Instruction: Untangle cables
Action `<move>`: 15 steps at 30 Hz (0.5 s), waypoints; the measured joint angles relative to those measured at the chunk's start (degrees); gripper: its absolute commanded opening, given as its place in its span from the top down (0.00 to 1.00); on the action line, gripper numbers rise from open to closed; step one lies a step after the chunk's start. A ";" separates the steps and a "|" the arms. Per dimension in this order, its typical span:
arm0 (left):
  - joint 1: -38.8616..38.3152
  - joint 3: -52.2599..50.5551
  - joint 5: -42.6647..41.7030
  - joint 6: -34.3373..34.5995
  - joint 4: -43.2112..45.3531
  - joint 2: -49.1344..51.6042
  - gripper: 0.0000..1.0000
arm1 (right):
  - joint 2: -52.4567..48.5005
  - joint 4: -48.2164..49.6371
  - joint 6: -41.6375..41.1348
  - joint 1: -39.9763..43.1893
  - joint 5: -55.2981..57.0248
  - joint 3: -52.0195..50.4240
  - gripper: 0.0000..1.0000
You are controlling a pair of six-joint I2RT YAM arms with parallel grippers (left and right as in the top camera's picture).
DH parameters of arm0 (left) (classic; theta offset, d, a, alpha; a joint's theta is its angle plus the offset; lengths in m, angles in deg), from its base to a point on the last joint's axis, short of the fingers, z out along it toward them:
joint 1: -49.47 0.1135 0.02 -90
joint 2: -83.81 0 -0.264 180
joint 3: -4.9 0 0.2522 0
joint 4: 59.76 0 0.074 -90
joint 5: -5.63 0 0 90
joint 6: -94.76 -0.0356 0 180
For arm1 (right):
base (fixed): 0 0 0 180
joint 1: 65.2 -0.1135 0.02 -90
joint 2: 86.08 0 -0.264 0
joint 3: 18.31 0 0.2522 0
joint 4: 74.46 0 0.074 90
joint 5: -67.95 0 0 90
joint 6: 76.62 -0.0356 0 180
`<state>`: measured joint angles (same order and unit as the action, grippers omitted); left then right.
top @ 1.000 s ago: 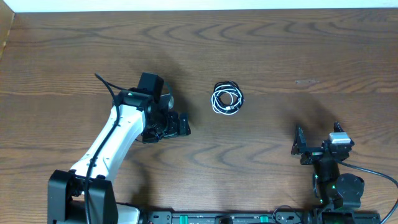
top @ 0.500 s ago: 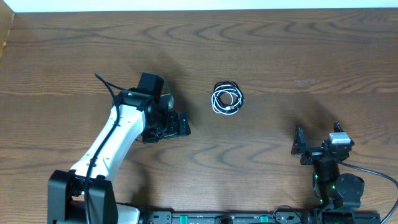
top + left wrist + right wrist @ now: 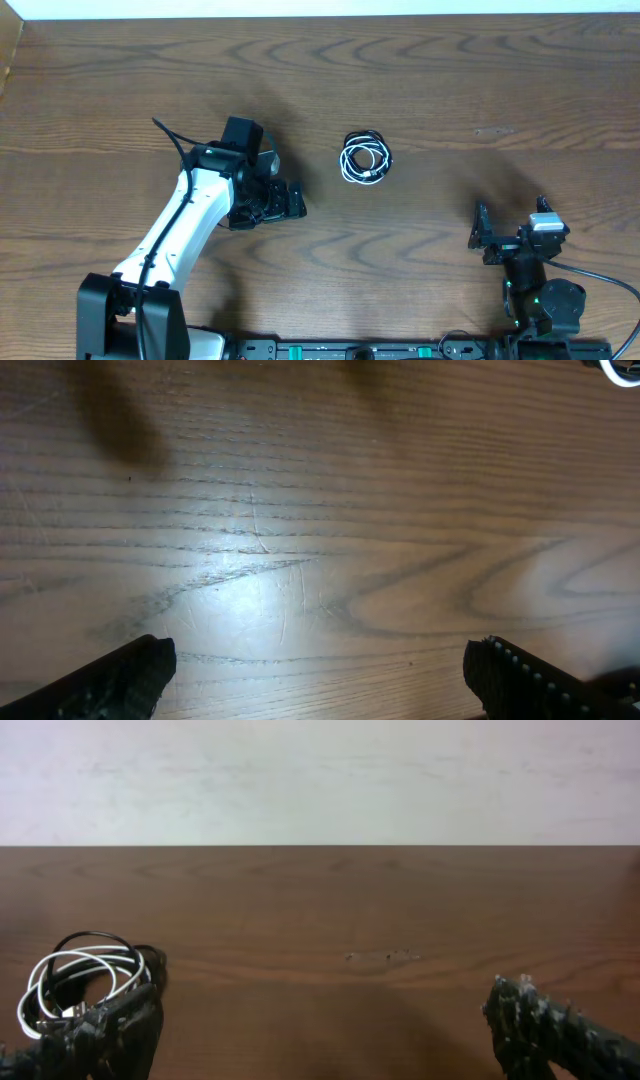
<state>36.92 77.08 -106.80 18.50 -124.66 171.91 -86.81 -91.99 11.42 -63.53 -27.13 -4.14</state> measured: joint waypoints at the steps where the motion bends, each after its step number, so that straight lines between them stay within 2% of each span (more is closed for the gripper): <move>1: 0.00 0.00 0.00 0.00 0.02 0.00 0.02 | 0.00 0.00 0.00 0.00 0.00 0.00 0.01; 15: 0.00 0.00 0.00 0.02 2.45 0.00 0.02 | 0.00 0.00 0.00 0.00 0.00 0.00 0.01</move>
<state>36.92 77.08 -106.80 18.52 -122.21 171.91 -86.81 -91.99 11.42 -63.53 -27.13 -4.14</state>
